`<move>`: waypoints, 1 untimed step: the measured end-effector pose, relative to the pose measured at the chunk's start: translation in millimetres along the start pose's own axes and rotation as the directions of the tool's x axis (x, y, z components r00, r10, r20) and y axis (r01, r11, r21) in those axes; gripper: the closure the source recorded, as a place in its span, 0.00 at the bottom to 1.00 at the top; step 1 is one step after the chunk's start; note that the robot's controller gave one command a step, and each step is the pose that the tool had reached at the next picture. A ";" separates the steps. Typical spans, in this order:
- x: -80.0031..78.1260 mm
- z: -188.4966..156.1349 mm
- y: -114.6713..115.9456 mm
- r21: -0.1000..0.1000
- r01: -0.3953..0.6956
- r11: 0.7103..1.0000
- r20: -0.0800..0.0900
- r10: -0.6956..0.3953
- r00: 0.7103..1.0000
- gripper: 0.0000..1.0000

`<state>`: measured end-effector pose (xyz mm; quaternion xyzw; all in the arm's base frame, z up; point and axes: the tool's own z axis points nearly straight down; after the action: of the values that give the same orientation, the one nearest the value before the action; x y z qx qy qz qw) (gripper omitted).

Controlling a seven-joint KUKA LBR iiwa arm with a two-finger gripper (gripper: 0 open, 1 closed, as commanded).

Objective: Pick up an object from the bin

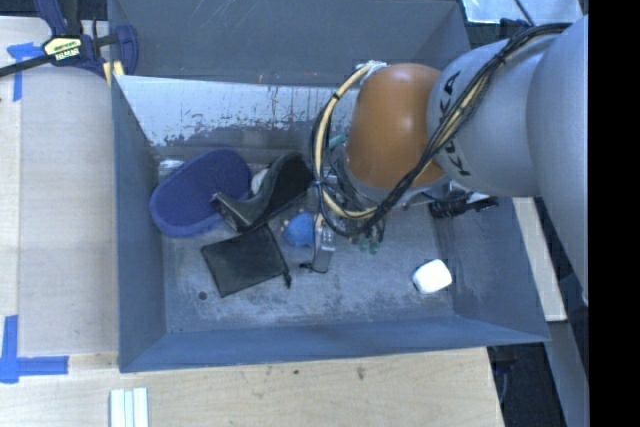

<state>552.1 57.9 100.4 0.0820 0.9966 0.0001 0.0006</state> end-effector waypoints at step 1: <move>5.7 31.5 -0.7 0.001 -0.092 0.996 -0.003 0.092 0.996 0.00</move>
Offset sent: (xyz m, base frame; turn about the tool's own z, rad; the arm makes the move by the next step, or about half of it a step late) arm -0.0056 0.0010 -0.0304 0.0928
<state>546.3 58.1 69.0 0.1277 0.9918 -0.0002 -0.0008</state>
